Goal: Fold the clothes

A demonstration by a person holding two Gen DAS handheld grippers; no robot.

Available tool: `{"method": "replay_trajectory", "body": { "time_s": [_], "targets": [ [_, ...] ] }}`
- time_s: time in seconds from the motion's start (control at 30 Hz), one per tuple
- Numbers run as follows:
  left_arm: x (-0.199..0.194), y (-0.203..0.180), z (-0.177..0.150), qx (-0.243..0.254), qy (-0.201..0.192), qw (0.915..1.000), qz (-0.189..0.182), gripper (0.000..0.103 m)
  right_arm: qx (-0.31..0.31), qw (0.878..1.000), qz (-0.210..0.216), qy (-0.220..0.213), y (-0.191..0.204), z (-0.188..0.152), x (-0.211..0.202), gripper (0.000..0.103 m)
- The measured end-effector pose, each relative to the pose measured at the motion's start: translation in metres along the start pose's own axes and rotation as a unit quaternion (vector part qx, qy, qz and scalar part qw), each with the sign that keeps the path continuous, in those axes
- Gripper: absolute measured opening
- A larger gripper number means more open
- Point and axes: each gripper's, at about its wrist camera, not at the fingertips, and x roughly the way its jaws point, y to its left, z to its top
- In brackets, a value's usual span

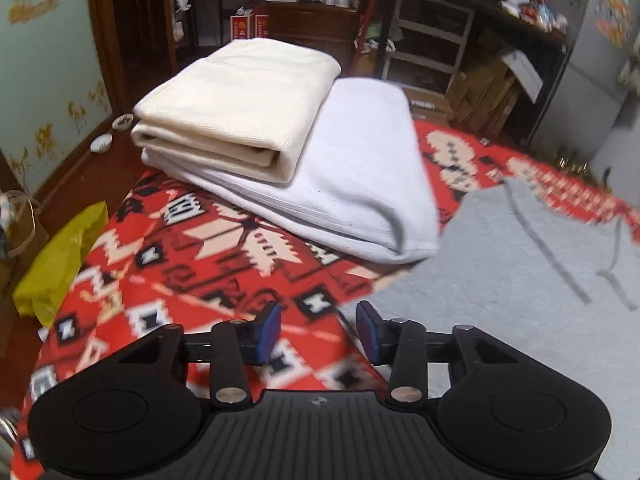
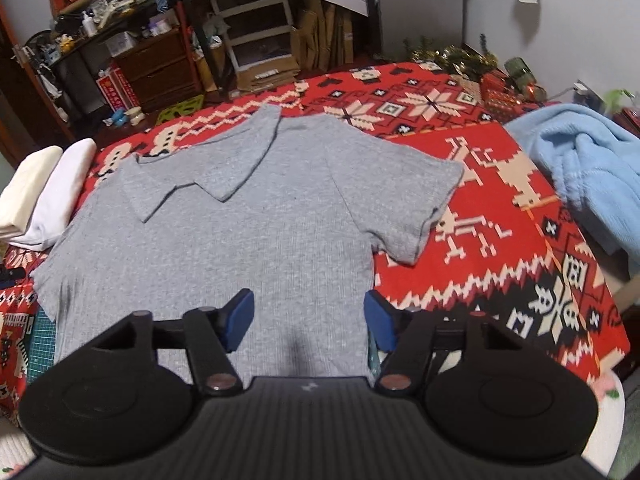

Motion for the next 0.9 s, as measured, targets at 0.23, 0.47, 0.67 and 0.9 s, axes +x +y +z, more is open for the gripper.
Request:
{"method": "replay_trajectory", "body": {
  "time_s": [0.23,0.47,0.67,0.9],
  "targets": [
    [0.018,-0.007,0.0,0.047,-0.002,0.9987,-0.021,0.035,0.003,1.0,-0.023,0.005,0.007,-0.007,-0.013,0.062],
    [0.013,-0.01,-0.005,0.069,0.004,0.9958,-0.06,0.005,-0.016,0.999,-0.028,0.016,0.019,-0.004,-0.01,0.062],
    [0.003,-0.024,-0.01,0.13,-0.036,0.9908,0.011,0.003,-0.021,0.999,-0.023,0.014,0.021,-0.004,-0.009,0.062],
    [0.012,-0.022,-0.006,0.132,-0.011,0.9907,0.031,0.002,-0.005,1.0,-0.03,0.003,0.0,-0.003,-0.006,0.062]
  ]
}}
